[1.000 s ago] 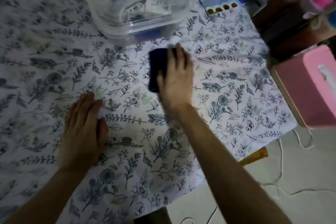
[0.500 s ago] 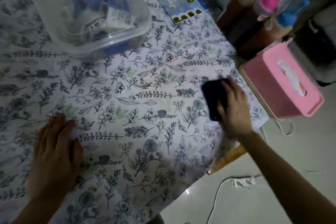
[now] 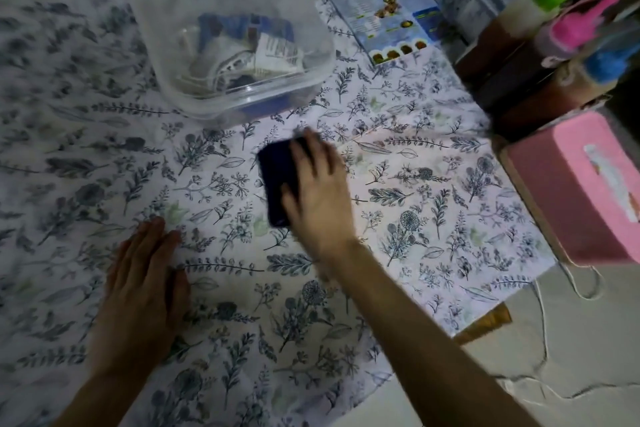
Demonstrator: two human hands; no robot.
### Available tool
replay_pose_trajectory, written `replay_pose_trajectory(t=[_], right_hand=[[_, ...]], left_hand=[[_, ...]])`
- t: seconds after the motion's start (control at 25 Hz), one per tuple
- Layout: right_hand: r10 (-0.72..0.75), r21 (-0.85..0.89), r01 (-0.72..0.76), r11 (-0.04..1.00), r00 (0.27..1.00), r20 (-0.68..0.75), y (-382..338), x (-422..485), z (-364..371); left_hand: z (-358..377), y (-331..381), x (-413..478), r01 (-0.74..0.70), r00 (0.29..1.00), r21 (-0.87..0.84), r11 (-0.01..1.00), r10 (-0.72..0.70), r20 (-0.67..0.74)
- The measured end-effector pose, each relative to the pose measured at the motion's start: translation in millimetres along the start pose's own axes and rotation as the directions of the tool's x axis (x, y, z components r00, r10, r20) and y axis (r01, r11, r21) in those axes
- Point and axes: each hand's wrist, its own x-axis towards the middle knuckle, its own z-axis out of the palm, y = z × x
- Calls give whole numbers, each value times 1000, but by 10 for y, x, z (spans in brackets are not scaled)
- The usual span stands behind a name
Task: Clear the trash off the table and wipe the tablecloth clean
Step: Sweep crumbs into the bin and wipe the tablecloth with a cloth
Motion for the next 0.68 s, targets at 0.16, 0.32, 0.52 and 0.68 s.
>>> replay_pose_trajectory(t=[0.16, 0.32, 0.52, 0.68], right_hand=[[-361, 49, 358, 932, 914, 188, 240, -622, -92], [-222, -42, 230, 972, 965, 137, 1112, -867, -425], [200, -100, -203, 974, 979, -42, 1749, 146, -607], [270, -54, -276, 960, 958, -100, 1400, 604, -378]], left_hand=[[28, -4, 15, -17, 1000, -6, 1000, 17, -25], [69, -35, 15, -17, 1000, 8, 1000, 17, -24], [76, -57, 24, -24, 1000, 18, 1000, 24, -19], [50, -40, 17, -22, 1000, 20, 1000, 22, -5]])
